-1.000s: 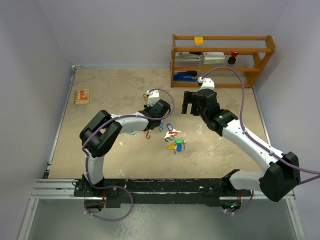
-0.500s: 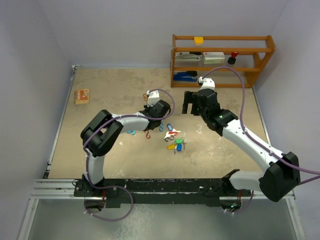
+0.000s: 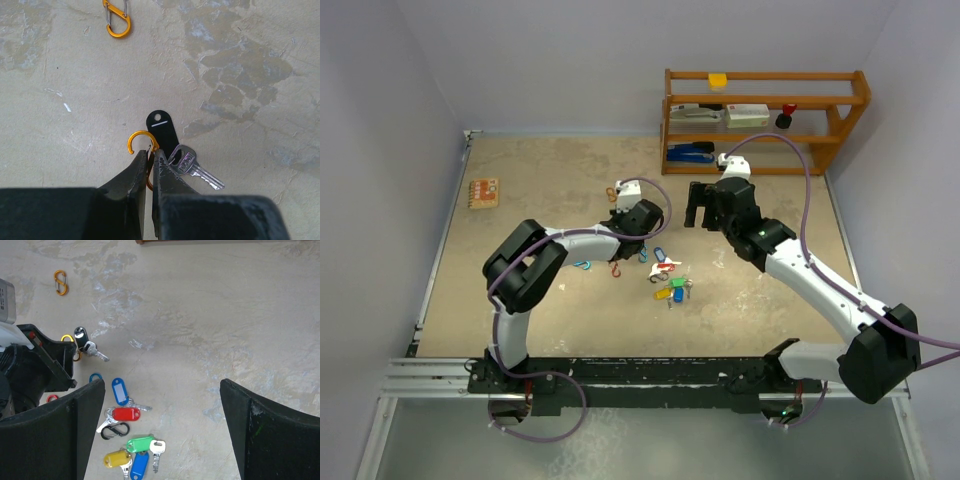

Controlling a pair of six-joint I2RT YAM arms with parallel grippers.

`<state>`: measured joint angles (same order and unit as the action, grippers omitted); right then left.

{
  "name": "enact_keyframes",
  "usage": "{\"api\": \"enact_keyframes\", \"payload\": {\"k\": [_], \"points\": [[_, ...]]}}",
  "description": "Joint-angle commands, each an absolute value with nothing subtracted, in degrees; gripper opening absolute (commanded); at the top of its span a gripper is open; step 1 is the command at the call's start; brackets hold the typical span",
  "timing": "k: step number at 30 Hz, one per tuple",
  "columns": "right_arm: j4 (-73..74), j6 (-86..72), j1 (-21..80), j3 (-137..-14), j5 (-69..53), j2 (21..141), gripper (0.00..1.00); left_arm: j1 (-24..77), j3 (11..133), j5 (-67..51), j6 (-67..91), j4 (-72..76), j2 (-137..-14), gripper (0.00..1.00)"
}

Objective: Put the keys on the keyring

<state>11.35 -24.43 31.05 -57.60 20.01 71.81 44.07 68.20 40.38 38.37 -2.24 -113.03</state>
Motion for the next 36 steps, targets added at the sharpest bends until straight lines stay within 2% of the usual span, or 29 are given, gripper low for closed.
{"api": "enact_keyframes", "payload": {"k": [1,36], "points": [[10.52,-24.08,30.67,-57.26,19.95,70.31,1.0,44.38,70.45,41.83,38.67,-1.29,-113.72,0.0],[10.28,-24.21,30.15,-57.17,18.96,70.64,1.0,44.01,71.63,45.87,37.71,-2.43,-115.04,0.0]]}}
